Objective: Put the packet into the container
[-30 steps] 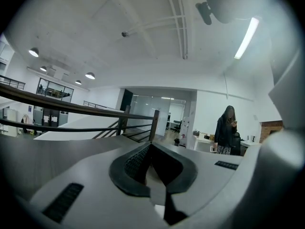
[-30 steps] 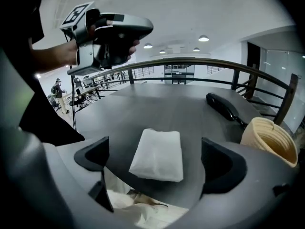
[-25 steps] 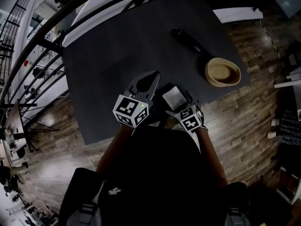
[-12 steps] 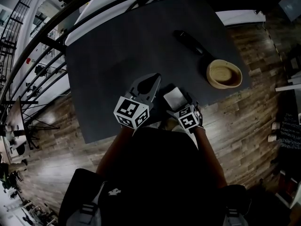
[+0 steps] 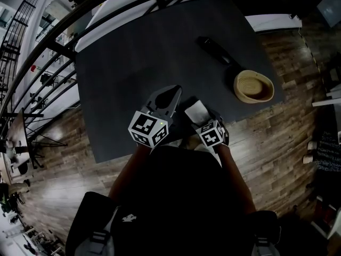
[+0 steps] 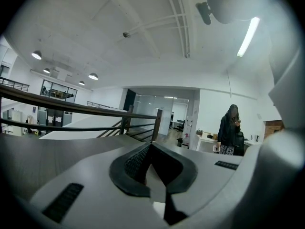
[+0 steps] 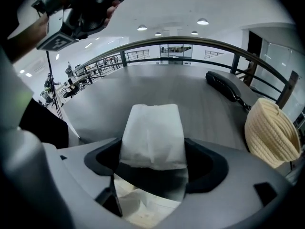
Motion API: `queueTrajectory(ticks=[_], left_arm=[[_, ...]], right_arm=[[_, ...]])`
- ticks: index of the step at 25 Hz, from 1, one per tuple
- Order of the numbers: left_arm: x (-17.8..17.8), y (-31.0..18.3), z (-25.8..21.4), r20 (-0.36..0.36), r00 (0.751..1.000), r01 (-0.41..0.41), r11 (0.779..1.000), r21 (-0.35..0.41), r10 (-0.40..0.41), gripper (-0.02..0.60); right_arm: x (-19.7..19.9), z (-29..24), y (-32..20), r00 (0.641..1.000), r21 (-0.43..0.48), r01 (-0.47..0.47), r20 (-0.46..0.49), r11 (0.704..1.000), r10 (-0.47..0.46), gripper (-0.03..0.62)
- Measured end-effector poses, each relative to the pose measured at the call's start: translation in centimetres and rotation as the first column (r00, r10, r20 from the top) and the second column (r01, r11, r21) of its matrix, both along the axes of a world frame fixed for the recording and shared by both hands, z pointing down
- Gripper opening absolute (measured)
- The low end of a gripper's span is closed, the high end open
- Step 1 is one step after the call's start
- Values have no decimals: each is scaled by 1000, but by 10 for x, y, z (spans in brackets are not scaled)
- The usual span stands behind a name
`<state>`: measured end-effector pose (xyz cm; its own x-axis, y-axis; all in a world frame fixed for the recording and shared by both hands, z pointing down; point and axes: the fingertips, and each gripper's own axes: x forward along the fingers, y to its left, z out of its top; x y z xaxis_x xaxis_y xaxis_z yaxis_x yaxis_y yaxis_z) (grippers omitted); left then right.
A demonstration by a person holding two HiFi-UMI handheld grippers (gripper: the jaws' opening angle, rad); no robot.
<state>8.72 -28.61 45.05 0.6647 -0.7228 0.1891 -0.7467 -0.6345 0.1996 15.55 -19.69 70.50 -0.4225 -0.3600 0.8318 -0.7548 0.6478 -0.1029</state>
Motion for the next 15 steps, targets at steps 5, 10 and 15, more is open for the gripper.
queueTrajectory(ticks=[5, 10, 15], left_arm=[[0, -5, 0, 2, 1000, 10, 1000, 0, -10, 5], [7, -10, 1, 0, 1000, 2, 1000, 1, -2, 5], [28, -14, 2, -2, 999, -32, 999, 4, 32, 5]], right_arm=[[6, -7, -7, 1000, 36, 10, -3, 999, -10, 379], [24, -23, -28, 999, 67, -50, 19, 996, 49, 377], [58, -59, -59, 988, 129, -148, 52, 980, 143, 377]])
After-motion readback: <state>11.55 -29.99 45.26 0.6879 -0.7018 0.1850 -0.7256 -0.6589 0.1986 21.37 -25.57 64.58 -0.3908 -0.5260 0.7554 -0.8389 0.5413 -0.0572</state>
